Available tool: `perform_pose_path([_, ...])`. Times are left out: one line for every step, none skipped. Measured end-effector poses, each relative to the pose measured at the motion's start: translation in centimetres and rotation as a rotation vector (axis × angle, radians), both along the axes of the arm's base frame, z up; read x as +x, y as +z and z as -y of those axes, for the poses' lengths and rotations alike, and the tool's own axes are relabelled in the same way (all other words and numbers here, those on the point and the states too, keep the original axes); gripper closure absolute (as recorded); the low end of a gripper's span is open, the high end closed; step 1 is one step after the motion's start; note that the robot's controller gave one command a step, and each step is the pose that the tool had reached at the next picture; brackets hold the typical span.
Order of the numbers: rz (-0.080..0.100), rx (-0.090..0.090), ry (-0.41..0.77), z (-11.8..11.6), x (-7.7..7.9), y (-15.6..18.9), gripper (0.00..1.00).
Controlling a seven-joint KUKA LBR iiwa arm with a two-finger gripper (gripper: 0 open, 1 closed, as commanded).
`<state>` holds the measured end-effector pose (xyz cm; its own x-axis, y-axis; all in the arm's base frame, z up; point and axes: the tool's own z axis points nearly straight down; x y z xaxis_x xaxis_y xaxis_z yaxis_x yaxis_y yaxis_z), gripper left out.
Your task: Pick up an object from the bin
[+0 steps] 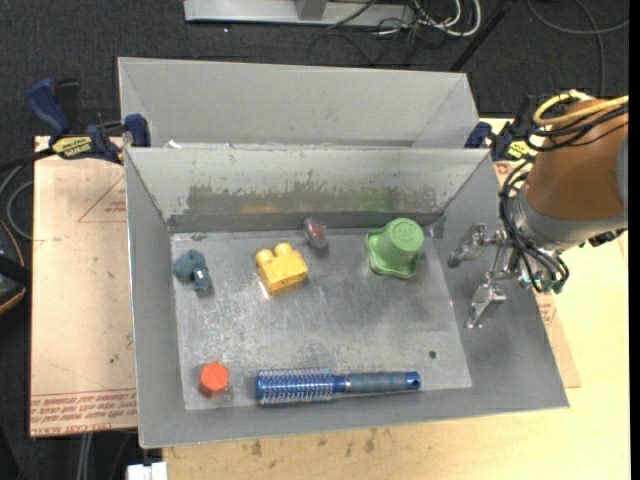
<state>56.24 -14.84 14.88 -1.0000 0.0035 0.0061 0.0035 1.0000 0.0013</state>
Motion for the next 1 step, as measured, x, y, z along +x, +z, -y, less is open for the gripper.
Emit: perform_pose_path([0.012, 0.003, 0.065, -8.66, -5.68, -4.91, 0.00])
